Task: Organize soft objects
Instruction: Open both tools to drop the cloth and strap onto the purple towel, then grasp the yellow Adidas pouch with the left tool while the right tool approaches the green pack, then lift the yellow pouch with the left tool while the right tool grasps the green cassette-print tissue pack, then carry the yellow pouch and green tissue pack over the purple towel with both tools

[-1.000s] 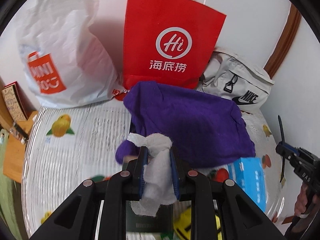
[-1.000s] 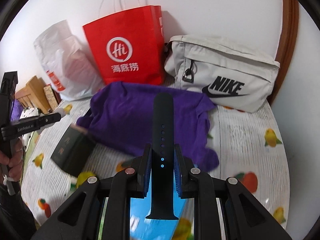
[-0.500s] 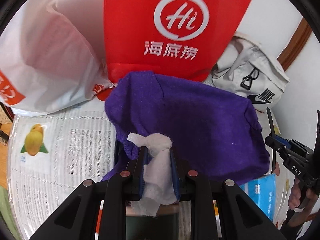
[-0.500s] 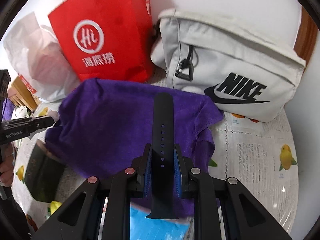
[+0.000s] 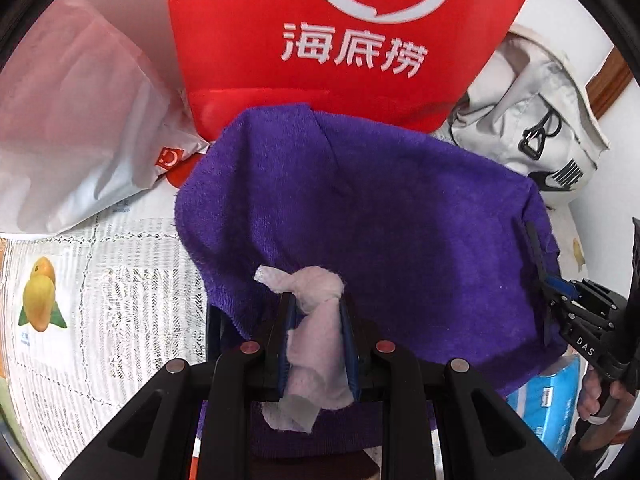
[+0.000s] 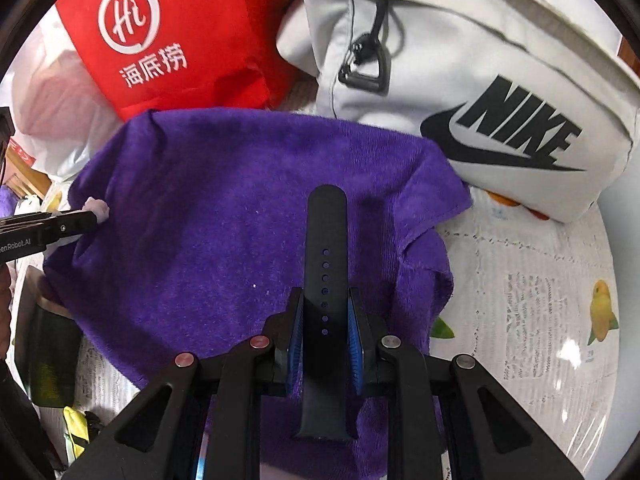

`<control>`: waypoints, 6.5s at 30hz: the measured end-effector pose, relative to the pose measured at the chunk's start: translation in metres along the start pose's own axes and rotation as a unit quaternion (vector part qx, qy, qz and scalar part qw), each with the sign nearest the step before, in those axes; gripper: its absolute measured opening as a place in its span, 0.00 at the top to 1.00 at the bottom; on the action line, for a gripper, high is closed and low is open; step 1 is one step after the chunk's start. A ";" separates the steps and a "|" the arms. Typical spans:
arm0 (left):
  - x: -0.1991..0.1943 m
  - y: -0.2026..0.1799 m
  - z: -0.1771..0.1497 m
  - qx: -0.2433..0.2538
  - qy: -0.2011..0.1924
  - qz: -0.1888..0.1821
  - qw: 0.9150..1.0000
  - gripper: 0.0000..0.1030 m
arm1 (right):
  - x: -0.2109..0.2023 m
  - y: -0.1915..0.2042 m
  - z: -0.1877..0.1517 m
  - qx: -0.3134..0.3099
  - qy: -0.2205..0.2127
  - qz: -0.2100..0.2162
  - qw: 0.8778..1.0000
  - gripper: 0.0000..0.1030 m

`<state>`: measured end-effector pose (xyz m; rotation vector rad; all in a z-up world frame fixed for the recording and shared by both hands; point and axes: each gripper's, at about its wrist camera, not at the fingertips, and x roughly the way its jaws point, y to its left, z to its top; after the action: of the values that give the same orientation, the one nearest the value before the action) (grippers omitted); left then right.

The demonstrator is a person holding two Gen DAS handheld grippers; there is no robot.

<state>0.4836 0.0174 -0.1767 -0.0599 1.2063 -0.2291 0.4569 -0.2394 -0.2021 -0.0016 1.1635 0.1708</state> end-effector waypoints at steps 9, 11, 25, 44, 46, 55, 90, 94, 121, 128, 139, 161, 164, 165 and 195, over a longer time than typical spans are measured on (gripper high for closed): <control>0.008 -0.005 0.005 0.006 0.015 0.000 1.000 0.70 | 0.011 -0.007 0.000 0.007 0.018 0.009 1.000 0.62; 0.008 -0.006 0.005 0.004 0.017 0.004 1.000 0.58 | 0.008 -0.007 -0.001 0.005 0.011 0.018 1.000 0.54; -0.077 -0.007 -0.029 0.023 -0.071 0.049 0.996 0.40 | -0.060 0.016 -0.036 0.002 -0.020 0.001 1.000 0.41; -0.129 -0.050 -0.181 0.000 -0.049 -0.020 0.999 0.40 | -0.176 0.050 -0.169 0.016 -0.072 0.050 0.996 0.41; -0.124 -0.060 -0.190 0.007 -0.041 -0.024 0.999 0.40 | -0.182 0.051 -0.186 0.015 -0.076 0.051 0.996 0.41; -0.088 -0.105 -0.199 0.046 -0.015 -0.010 0.999 0.37 | -0.178 0.040 -0.239 0.028 -0.052 0.052 0.997 0.41; -0.122 -0.015 -0.236 -0.016 -0.072 0.013 0.997 0.74 | -0.146 0.077 -0.264 0.001 -0.026 0.087 0.996 0.41; -0.109 -0.010 -0.234 -0.014 -0.065 -0.003 0.998 0.77 | -0.131 0.087 -0.257 -0.006 -0.018 0.093 0.996 0.41; -0.139 0.003 -0.247 -0.021 -0.116 -0.045 0.992 0.80 | -0.128 0.110 -0.250 -0.017 -0.053 0.071 0.996 0.44; -0.159 0.015 -0.268 -0.033 -0.130 0.001 0.991 0.80 | -0.138 0.088 -0.262 0.014 -0.061 0.083 0.995 0.44; -0.137 0.031 -0.294 -0.053 -0.097 -0.010 0.994 0.81 | -0.133 0.077 -0.289 0.021 -0.038 0.059 0.997 0.44; -0.129 0.031 -0.289 -0.054 -0.105 -0.004 0.993 0.86 | -0.133 0.049 -0.286 0.074 -0.032 0.085 0.993 0.44; -0.133 0.032 -0.284 -0.056 -0.104 -0.005 0.993 0.86 | -0.138 0.053 -0.281 0.063 -0.036 0.080 0.994 0.44; -0.135 0.031 -0.282 -0.055 -0.106 -0.006 0.993 0.86 | -0.140 0.054 -0.280 0.061 -0.036 0.080 0.994 0.44; -0.159 -0.011 -0.143 -0.020 -0.123 0.002 0.992 0.86 | -0.184 0.036 -0.129 0.018 -0.113 0.039 0.993 0.44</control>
<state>0.2953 0.0502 -0.0799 -0.1166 0.9661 -0.1888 0.2629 -0.2397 -0.0821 0.0933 0.9400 0.2121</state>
